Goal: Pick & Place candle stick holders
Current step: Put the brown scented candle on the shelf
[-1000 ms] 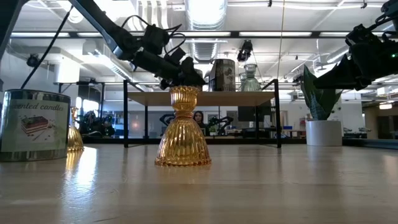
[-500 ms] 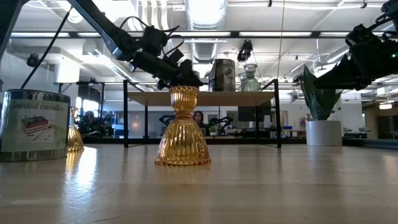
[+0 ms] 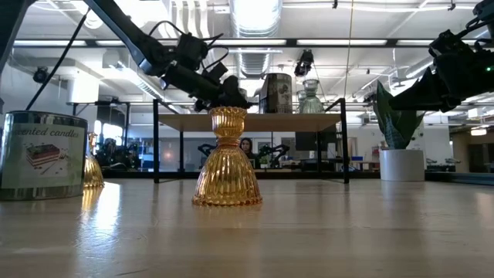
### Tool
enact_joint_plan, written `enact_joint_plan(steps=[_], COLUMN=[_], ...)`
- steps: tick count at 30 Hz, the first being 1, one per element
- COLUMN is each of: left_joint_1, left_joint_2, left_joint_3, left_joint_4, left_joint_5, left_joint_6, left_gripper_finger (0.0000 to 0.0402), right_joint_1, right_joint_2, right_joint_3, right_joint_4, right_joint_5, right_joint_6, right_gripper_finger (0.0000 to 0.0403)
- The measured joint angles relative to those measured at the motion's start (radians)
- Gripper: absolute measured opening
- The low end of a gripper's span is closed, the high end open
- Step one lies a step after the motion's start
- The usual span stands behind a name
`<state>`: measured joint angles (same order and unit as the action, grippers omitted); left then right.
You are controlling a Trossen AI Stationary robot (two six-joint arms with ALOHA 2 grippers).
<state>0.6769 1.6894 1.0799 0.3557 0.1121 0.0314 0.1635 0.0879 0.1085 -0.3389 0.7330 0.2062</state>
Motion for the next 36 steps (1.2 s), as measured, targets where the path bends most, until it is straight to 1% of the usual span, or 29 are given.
enact_joint_plan(steps=[9,14,16,21,36], left_joint_1=[0.0,-0.003,-0.007,-0.027,-0.023], left_joint_2=[0.003,-0.003,-0.005,-0.006,-0.006], left_joint_3=[-0.001,-0.001,-0.001,-0.001,-0.001], left_joint_4=[0.0,0.0,0.001,-0.002,-0.024], left_joint_5=[0.0,0.003,0.003,0.003,0.0], left_joint_6=[-0.001,0.005,0.028,0.086,0.06], left_gripper_finger=[0.0377,0.039,0.0397,0.0399,0.04], right_joint_1=[0.0,0.0,0.0,0.0,0.0], right_joint_2=[0.0,0.0,0.0,0.0,0.0], right_joint_3=[0.0,0.0,0.0,0.0,0.0], right_joint_4=[0.0,0.0,0.0,0.0,0.0], right_joint_5=[0.0,0.0,0.0,0.0,0.0], right_joint_6=[0.0,0.0,0.0,0.0,0.0], right_gripper_finger=[0.0251,0.0251,0.0251,0.0251,0.0251])
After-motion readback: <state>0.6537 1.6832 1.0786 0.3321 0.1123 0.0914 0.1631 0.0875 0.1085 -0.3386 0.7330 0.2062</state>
